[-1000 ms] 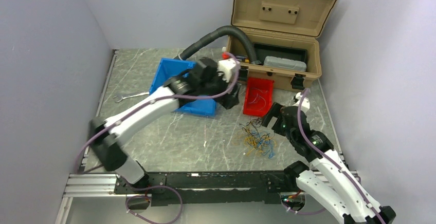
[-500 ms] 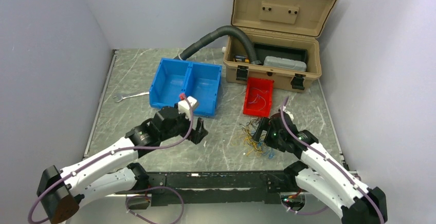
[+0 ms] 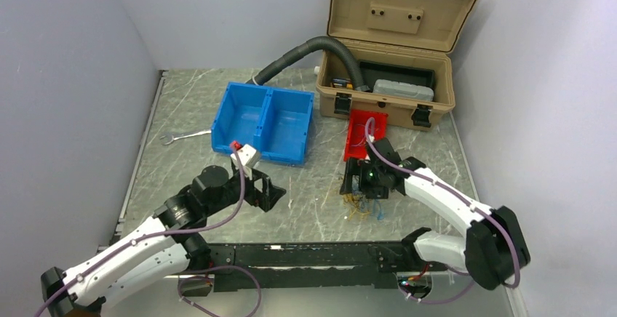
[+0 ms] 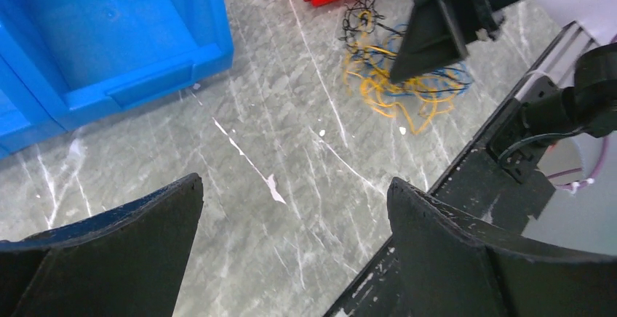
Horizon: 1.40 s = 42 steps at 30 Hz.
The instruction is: Untangle the cables
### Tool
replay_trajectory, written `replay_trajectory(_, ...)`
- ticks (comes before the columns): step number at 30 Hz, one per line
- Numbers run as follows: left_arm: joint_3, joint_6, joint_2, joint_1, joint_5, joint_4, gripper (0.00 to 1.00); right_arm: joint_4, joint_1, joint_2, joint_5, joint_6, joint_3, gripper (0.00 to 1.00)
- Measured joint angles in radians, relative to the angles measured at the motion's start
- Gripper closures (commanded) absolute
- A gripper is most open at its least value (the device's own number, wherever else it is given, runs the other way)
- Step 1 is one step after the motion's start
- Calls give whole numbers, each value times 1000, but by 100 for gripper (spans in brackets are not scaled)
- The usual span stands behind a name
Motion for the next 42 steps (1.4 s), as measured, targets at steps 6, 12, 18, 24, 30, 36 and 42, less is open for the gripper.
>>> replay_trajectory(6,-99,-37,-141,-5,-2,-21,1,57,95,128,-139,-54,149,7)
replay_trajectory(12,-183,-66,-72,-6,8,40,1,136,219,119,-261,-35,241,8)
replay_trajectory(18,-197,-102,69,-9,53,167,2,109,219,24,-202,-18,238,8)
replay_trajectory(24,-197,-131,232,-34,85,277,3,64,218,-96,-7,3,164,9)
replay_trajectory(30,-171,-175,399,-100,87,378,3,31,216,-108,117,41,55,13)
replay_trajectory(36,-111,-206,508,-153,56,436,2,113,243,-12,53,69,4,13)
replay_trajectory(42,-122,-231,509,-156,18,473,2,225,379,124,24,103,33,11)
